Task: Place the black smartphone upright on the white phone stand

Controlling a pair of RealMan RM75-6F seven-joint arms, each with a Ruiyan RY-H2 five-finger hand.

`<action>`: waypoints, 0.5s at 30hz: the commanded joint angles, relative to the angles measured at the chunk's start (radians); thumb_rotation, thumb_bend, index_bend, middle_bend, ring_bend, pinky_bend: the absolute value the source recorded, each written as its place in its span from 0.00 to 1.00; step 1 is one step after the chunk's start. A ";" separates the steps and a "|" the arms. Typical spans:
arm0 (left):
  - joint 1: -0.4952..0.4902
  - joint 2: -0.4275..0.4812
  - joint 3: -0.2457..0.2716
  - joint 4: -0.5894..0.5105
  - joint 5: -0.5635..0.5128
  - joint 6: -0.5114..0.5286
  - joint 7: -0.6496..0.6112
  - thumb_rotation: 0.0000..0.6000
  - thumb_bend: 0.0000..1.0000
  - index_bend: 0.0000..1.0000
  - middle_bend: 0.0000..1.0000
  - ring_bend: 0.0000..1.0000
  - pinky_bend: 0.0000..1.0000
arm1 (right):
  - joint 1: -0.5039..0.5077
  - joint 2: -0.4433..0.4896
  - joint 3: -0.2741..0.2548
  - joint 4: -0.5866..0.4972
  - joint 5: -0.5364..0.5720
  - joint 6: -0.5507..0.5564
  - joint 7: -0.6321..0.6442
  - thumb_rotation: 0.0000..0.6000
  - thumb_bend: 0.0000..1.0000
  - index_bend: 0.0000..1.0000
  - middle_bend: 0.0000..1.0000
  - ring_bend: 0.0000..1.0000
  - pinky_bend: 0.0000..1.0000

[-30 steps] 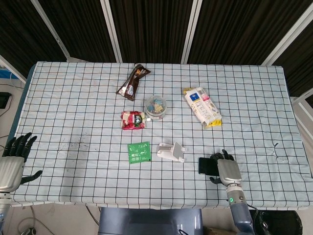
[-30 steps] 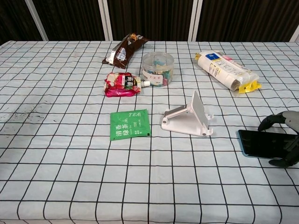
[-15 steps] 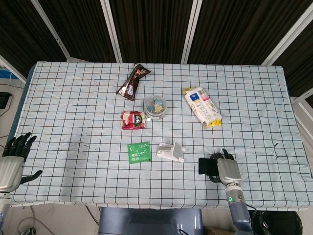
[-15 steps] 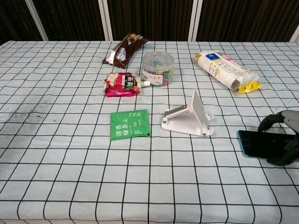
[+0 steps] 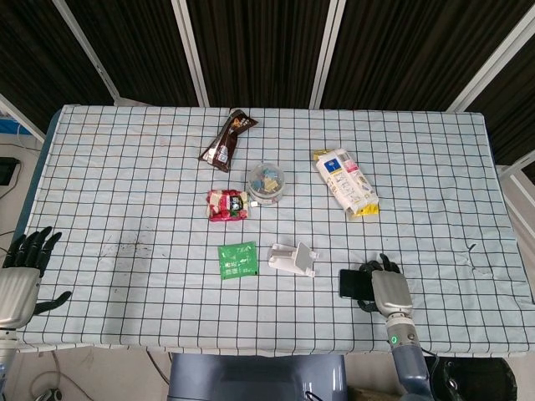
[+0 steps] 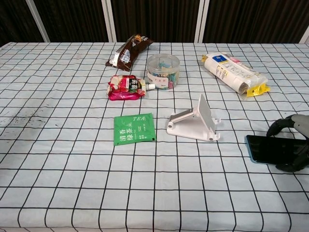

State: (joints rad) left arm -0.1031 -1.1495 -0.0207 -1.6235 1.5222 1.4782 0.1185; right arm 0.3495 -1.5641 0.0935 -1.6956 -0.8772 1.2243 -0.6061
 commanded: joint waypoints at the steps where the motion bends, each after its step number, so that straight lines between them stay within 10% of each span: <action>1: 0.001 0.000 0.000 -0.001 0.000 0.001 0.000 1.00 0.00 0.00 0.00 0.00 0.00 | 0.000 0.003 -0.002 -0.004 -0.002 0.001 0.002 1.00 0.33 0.59 0.47 0.15 0.15; 15: 0.007 0.002 0.000 -0.001 0.000 0.010 -0.003 1.00 0.00 0.00 0.00 0.00 0.00 | -0.009 0.024 -0.010 -0.037 -0.074 0.028 0.054 1.00 0.40 0.75 0.65 0.46 0.38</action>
State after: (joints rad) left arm -0.0965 -1.1479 -0.0210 -1.6242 1.5219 1.4881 0.1155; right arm 0.3436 -1.5444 0.0833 -1.7290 -0.9446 1.2487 -0.5599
